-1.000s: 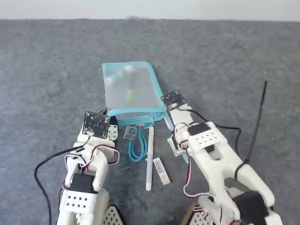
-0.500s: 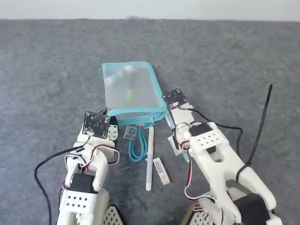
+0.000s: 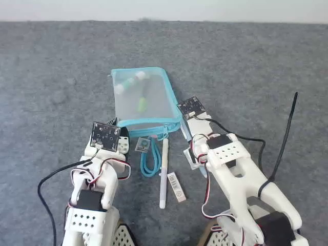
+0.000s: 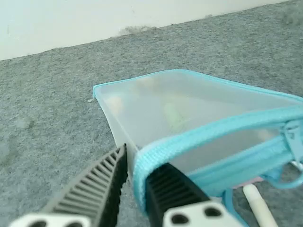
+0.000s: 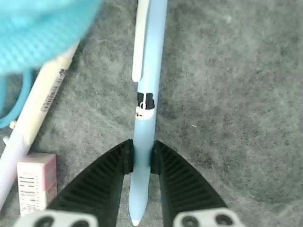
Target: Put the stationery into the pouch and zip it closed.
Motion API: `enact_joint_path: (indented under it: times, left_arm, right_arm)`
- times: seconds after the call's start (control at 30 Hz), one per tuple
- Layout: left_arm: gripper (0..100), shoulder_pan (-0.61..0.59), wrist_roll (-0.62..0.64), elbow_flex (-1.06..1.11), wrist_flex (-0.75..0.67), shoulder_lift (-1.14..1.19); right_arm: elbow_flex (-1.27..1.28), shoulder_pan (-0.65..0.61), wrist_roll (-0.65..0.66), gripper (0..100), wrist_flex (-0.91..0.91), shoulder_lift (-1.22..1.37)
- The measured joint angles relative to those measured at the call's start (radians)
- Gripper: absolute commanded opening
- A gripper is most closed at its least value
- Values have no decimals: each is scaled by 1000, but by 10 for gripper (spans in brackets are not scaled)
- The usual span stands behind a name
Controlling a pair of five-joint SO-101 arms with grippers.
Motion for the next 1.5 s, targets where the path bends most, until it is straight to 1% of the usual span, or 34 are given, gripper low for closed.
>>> enact_joint_path:
  times: [1.07, 1.3, 1.37, 1.5]
  left_arm:
    - [13, 0, 0, 0, 0, 0]
    - [13, 0, 0, 0, 0, 0]
    - [13, 0, 0, 0, 0, 0]
    - [13, 0, 0, 0, 0, 0]
  right_arm:
    - [14, 0, 0, 24, 0, 0]
    - [14, 69, 0, 27, 0, 0]
    - [14, 81, 0, 61, 0, 0]
    - [14, 83, 0, 191, 14, 0]
